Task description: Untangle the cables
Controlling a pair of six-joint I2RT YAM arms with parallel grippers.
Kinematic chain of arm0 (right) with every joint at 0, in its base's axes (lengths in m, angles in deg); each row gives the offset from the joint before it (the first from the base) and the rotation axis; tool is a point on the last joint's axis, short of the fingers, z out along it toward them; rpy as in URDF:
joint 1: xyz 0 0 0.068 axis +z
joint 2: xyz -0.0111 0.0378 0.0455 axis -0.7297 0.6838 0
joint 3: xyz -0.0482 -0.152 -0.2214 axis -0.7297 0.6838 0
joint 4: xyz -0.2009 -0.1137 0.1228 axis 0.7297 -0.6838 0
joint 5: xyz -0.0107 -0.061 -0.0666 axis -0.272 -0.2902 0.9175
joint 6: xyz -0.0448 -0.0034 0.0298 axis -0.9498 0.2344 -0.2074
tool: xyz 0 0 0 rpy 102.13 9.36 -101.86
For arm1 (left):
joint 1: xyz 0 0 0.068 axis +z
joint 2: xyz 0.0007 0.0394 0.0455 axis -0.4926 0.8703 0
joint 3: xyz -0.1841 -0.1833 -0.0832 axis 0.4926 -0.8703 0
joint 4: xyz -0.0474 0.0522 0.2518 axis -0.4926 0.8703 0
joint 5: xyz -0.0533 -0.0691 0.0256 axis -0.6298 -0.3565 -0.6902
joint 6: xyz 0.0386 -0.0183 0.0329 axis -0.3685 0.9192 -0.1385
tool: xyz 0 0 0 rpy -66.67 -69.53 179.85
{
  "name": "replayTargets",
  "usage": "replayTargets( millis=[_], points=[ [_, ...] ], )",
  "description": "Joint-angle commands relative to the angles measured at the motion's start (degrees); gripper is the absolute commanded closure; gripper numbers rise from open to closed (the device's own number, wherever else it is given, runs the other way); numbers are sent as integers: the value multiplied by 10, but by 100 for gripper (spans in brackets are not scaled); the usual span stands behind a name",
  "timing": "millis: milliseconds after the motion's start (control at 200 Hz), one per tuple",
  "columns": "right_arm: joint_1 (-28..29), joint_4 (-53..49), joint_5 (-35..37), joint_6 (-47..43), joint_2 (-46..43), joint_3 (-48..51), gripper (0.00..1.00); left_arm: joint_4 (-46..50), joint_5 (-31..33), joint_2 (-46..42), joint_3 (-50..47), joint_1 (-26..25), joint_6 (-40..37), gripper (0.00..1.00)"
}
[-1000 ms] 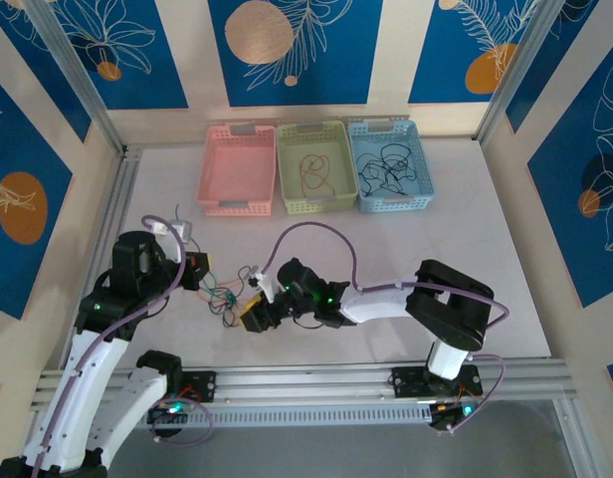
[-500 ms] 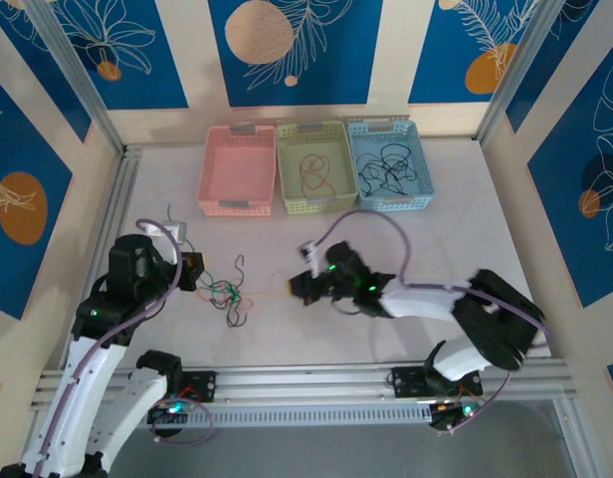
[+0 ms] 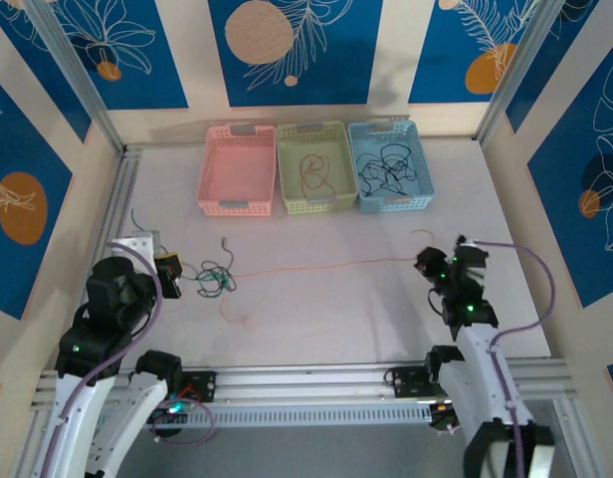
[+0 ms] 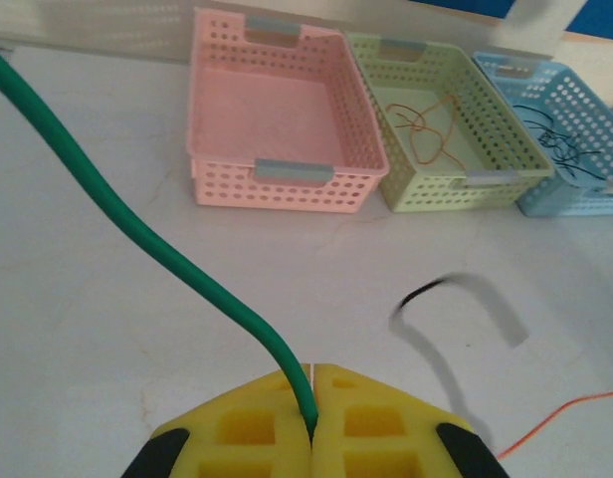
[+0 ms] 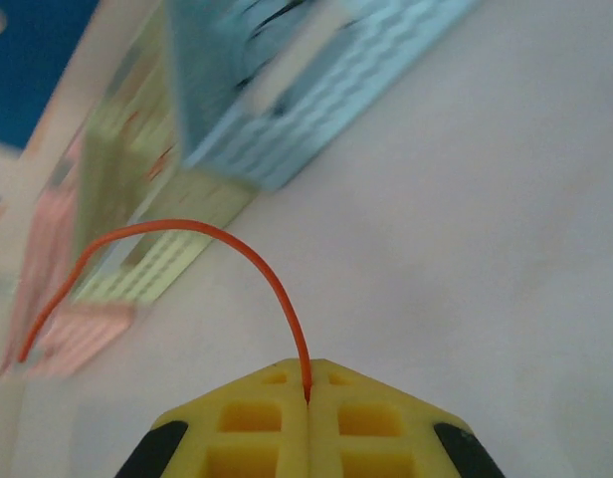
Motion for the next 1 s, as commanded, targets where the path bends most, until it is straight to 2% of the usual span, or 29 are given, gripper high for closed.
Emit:
replayTargets(
  millis=[0,65,345,400,490,505,555,630,715,765,855,995],
  points=[
    [-71,-123,44,-12,-17,-5,100,14,58,-16,15,6,1,100],
    [-95,-109,17,-2,-15,8,100,14,60,-18,14,7,2,100],
    [-111,-136,68,11,11,-9,100,23,79,-13,17,7,3,100],
    [-109,-125,39,2,11,-9,100,20,72,-12,16,7,2,100],
    [-96,-91,-63,-22,18,-16,100,6,27,0,9,7,-1,100],
    [-88,-89,-74,-25,20,-20,100,4,16,4,9,7,-2,100],
    [-56,-104,-85,-42,33,-47,88,-1,-11,17,8,7,-4,100],
    [14,-147,-38,-71,59,-99,62,-3,-24,31,7,7,-4,100],
    [89,-186,12,-96,92,-149,50,-4,-30,37,6,6,-5,100],
    [128,-203,28,-104,113,-171,47,-5,-37,40,5,7,-5,100],
    [193,-202,9,-117,147,-201,46,-6,-44,45,5,6,-5,100],
    [331,-116,-57,-125,200,-218,46,-9,-57,52,4,7,-5,100]
  ],
)
